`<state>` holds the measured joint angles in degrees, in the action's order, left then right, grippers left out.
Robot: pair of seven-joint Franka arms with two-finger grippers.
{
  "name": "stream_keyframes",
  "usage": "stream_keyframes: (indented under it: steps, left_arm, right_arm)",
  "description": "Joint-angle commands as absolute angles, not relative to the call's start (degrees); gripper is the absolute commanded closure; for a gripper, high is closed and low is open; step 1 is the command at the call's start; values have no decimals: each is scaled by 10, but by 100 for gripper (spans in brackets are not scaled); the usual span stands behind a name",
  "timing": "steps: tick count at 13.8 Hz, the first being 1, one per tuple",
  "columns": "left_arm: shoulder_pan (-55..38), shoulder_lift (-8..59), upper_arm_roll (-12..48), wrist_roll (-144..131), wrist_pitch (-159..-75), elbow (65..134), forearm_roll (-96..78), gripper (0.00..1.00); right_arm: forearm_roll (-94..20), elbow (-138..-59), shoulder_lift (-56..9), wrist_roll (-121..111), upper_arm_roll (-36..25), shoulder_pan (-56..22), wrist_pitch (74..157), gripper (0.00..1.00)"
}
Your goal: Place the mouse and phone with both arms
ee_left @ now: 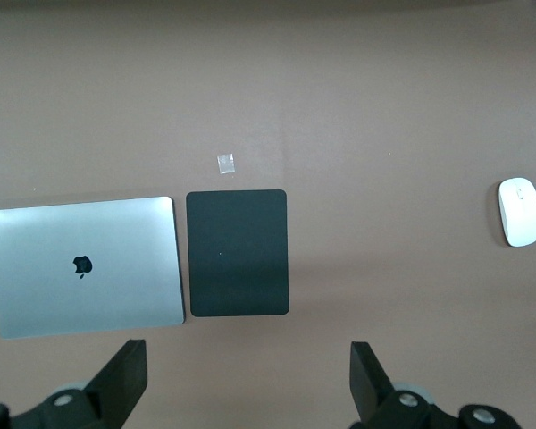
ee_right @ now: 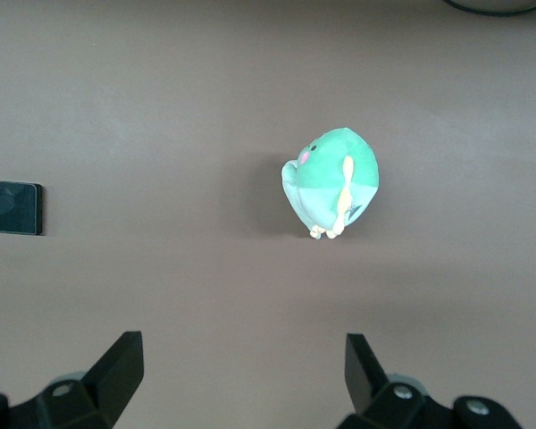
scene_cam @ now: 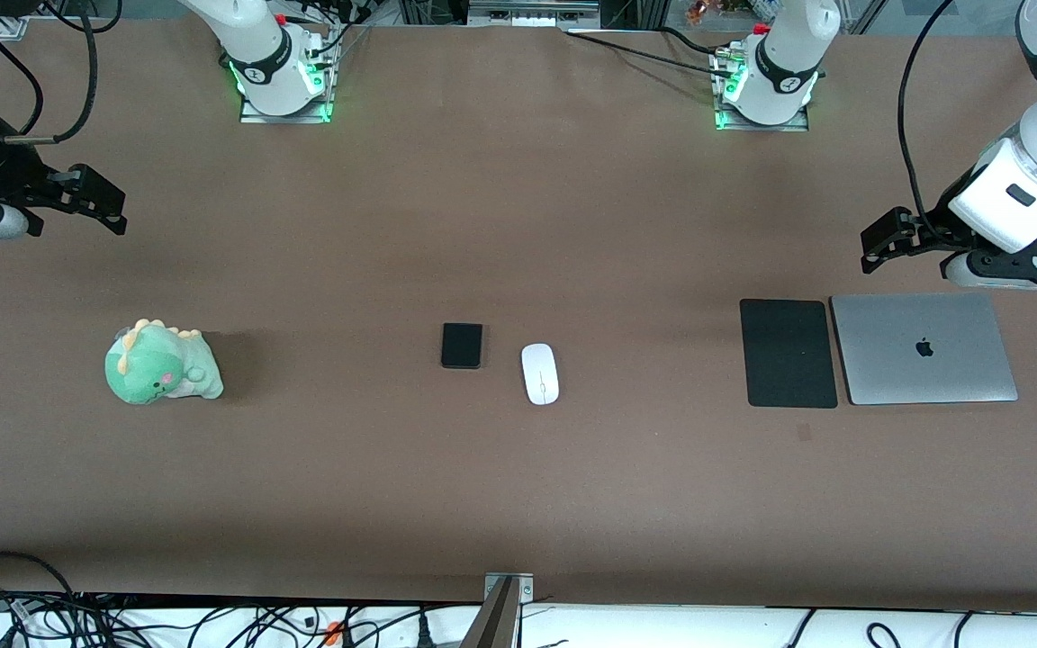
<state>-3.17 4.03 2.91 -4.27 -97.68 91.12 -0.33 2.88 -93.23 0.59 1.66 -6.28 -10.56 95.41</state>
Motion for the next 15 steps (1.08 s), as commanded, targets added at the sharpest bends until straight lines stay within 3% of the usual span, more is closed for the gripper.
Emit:
stream_keyframes:
  steps: [1, 15]
  left_arm:
    - [-33, 38, 29, -36, -969, 905, 3, 0]
    - [-30, 35, 41, -37, -965, 904, 8, 0]
  right_arm:
    - [27, -931, 16, 20, -58, -105, 943, 0]
    - [25, -933, 16, 21, -48, -105, 943, 0]
